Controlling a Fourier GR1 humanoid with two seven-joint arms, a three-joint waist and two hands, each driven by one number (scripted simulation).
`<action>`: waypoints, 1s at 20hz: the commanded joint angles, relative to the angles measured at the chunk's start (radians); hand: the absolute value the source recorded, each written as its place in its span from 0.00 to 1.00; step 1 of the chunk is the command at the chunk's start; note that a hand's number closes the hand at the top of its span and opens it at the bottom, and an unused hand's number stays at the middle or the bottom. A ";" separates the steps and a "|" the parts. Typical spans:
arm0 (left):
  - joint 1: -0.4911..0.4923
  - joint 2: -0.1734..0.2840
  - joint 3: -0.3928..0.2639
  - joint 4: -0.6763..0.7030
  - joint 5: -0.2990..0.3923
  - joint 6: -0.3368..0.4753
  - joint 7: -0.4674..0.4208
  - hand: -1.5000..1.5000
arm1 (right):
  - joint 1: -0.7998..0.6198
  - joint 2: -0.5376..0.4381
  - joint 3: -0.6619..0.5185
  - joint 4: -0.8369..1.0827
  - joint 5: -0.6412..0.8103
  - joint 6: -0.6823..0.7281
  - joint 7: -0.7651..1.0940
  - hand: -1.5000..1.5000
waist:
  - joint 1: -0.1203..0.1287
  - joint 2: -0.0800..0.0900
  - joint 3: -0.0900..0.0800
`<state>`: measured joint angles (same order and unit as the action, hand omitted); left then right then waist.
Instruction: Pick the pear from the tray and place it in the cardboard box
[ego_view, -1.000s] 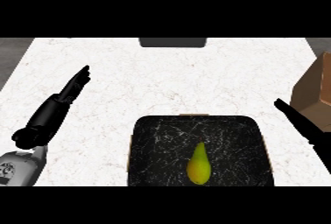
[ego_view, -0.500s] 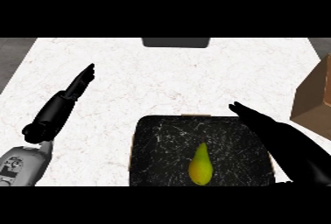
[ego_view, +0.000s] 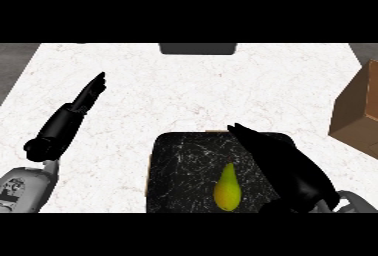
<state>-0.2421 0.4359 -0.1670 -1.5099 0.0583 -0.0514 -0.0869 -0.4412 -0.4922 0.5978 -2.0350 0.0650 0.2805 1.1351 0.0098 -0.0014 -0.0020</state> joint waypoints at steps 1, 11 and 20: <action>0.040 -0.015 0.010 0.006 -0.007 -0.006 -0.051 0.50 | -0.042 0.090 0.073 0.032 0.043 0.006 0.220 0.00 | -0.003 -0.001 0.000; -0.013 -0.015 0.047 0.035 -0.020 -0.031 0.005 0.50 | -0.040 0.121 0.109 0.163 0.149 0.024 0.160 0.00 | -0.011 0.001 0.001; 0.021 -0.006 0.077 -0.018 -0.027 -0.055 0.008 0.50 | 0.031 0.117 0.141 0.199 0.233 0.029 0.123 0.00 | -0.010 -0.001 0.002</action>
<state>-0.2325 0.4076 -0.1193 -1.5161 0.0267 -0.0864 -0.0834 -0.4424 -0.3840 0.7171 -1.8243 0.2604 0.2720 1.1150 0.0003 -0.0019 -0.0008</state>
